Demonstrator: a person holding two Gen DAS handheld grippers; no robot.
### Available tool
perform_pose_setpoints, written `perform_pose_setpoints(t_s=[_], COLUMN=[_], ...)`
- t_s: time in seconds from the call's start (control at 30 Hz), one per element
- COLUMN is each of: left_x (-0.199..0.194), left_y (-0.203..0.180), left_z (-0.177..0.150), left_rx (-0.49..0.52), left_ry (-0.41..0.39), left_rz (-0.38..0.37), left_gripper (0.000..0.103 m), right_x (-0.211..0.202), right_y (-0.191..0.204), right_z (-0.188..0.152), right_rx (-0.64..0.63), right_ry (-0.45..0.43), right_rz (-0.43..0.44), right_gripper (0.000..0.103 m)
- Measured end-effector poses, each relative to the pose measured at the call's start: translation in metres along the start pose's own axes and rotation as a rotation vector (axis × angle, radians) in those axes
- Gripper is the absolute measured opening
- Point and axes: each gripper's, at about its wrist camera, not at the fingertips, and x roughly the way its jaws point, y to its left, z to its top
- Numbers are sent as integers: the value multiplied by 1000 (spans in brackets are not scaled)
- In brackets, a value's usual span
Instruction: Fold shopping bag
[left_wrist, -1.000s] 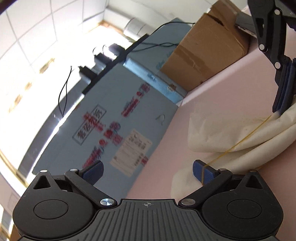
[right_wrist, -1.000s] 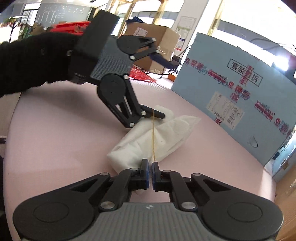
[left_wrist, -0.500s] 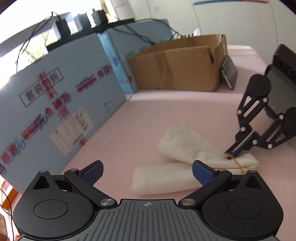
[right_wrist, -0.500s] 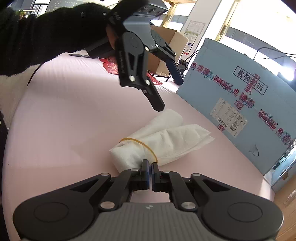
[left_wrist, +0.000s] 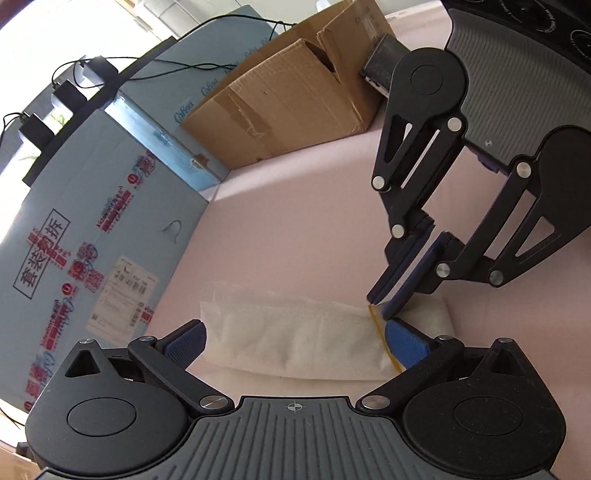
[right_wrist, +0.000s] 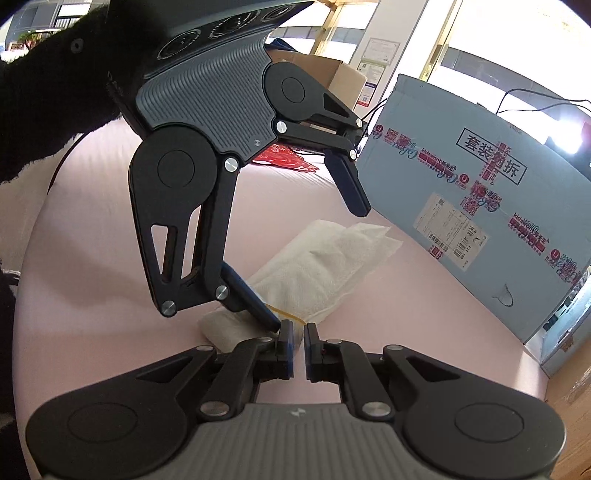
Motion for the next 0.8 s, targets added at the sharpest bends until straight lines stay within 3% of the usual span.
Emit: perform_pose_setpoints(t_s=[0.2, 0.37, 0.47, 0.53, 0.57, 0.6, 0.67, 0.73, 0.8], left_x=[14, 22, 16, 14, 13, 13, 13, 13, 13], left_y=[7, 33, 21, 20, 21, 21, 20, 20, 19], left_z=[-3, -32, -38, -42, -45, -47, -47, -46, -45], left_rx=[39, -136, -148, -186, -213, -237, -252, -272, -287], left_ry=[-39, -27, -65, -79, -87, -95, -100, -100, -96], left_rz=[70, 69, 114, 119, 119, 120, 125, 129, 133], left_gripper=[103, 103, 103, 103, 103, 103, 103, 103, 103], right_x=[3, 1, -4, -15, -20, -25, -33, -33, -16], right_y=[12, 8, 0, -7, -10, -12, -3, 10, 25], right_z=[-7, -14, -15, -15, -14, -13, -10, -6, 0], right_rx=[-56, -63, -32, -16, -6, 3, -53, -147, -258], right_ry=[-12, 7, -14, -59, -80, -101, -117, -118, -77], right_rz=[-35, -35, -11, -7, 7, 21, 64, 79, 28], right_gripper=[4, 3, 5, 12, 22, 45, 76, 76, 69])
